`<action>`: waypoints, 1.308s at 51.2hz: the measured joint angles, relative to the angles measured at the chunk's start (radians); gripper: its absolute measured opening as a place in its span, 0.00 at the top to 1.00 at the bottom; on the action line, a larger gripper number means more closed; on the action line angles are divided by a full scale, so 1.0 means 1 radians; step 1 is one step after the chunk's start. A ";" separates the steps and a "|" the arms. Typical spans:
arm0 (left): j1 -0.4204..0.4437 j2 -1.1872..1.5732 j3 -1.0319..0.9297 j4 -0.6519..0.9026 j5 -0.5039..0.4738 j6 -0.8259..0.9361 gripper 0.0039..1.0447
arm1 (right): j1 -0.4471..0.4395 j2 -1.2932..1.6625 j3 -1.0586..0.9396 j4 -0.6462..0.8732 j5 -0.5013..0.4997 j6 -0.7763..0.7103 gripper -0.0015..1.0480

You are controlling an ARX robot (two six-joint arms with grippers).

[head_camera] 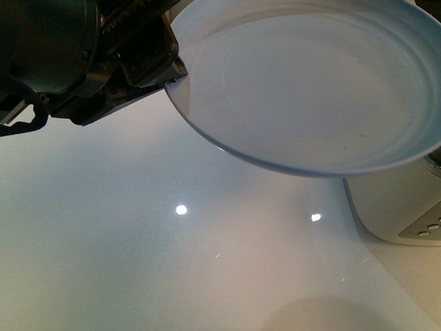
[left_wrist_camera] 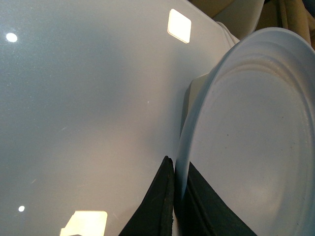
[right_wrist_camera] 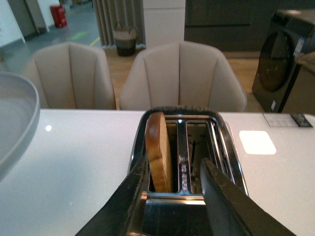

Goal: Left arm holds plate, right arm toasts bread

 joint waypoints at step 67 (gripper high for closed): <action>0.001 0.000 0.000 0.000 -0.001 0.000 0.97 | 0.000 -0.726 -0.001 -0.715 0.003 -0.010 0.98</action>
